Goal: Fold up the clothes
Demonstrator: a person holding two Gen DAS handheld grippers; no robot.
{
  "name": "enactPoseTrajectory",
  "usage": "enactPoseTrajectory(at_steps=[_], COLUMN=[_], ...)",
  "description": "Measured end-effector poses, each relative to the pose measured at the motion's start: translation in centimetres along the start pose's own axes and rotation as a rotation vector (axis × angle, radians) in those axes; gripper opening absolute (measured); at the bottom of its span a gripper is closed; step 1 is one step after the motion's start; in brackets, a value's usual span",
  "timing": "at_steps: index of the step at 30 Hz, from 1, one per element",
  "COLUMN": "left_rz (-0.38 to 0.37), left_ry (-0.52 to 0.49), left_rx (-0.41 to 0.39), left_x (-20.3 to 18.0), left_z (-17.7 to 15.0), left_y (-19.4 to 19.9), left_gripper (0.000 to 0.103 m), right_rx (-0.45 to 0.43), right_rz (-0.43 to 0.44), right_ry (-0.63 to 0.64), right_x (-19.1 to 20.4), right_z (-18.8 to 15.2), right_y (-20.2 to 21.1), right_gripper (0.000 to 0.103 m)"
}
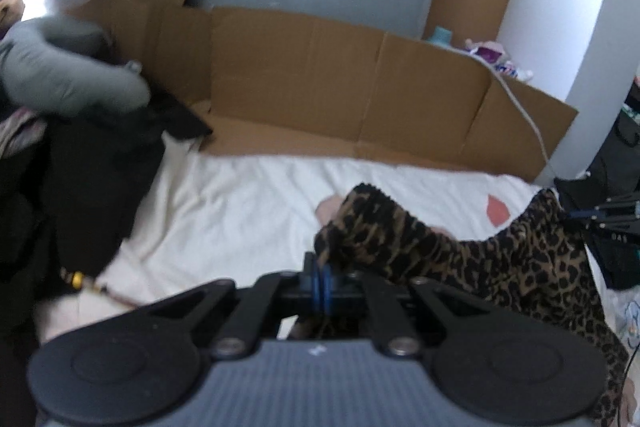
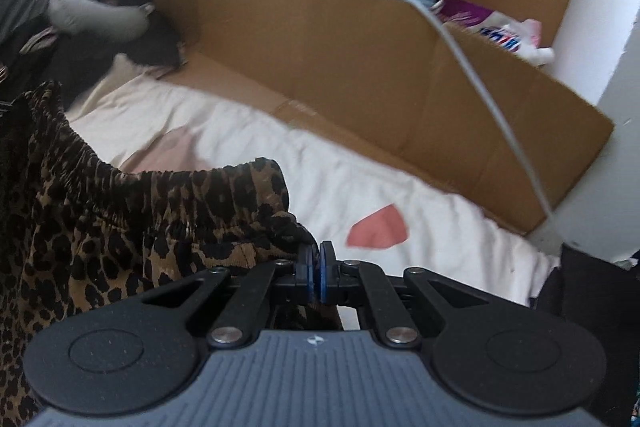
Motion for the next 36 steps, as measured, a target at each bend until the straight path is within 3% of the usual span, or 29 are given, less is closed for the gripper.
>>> enactPoseTrajectory(at_steps=[3,5,9,13,16,19,21,26,31,35,36], left_rz=[-0.003,-0.005,0.004,0.077,0.070,0.058,0.041,0.004,0.009,0.023,0.020], left_ry=[-0.024,-0.031,-0.034,-0.019,0.051,0.086,0.114,0.155,0.117,0.091,0.085], left_rx=[-0.008,0.030,0.175,0.285,0.281,0.259,0.240,0.223,0.285,0.325,0.330], left_x=[-0.5,-0.5,-0.1,1.2,2.4,2.7,2.4,1.0,-0.1,0.1,0.2], left_z=[1.0,0.7,-2.3,-4.8,-4.9,-3.7,-2.9,-1.2,-2.2,-3.6,-3.7], left_y=[-1.4,-3.2,-7.8,-10.1,-9.8,-9.6,-9.8,-12.3,-15.0,-16.1,-16.1], left_gripper=[0.003,0.003,0.005,0.012,0.022,0.043,0.053,0.059,0.059,0.061,0.061], right_rx=[-0.004,0.010,0.107,0.185,0.196,0.182,0.168,0.192,0.229,0.276,0.275], right_rz=[-0.028,-0.039,-0.014,-0.029,-0.020,0.000,0.001,0.056,0.071,0.054,0.047], right_ry=[-0.020,-0.036,-0.061,-0.048,-0.080,-0.115,-0.140,-0.200,-0.249,-0.191,-0.174], right_x=[-1.1,-1.8,-2.2,-2.0,-2.3,-2.8,-3.0,-2.7,-2.3,-1.5,-1.5], right_z=[0.8,0.9,-1.1,-3.2,-3.8,-3.4,-2.7,-1.2,-1.2,-2.7,-2.9], right_y=[-0.7,-1.7,-5.6,-8.2,-8.1,-7.7,-7.7,-9.6,-11.9,-13.6,-13.7], right_gripper=[0.001,0.001,0.001,0.008,0.014,0.041,0.051,0.055,0.057,0.059,0.064])
Point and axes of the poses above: each gripper's, at about its wrist camera, not at the fingertips, and y roughly against the way its jaws point, x to its left, z to its top, the point moved 5 cm from there along -y, roughly the way its jaws point, and after that the axes turned 2 degrees about -x, right-handed, at the moved point
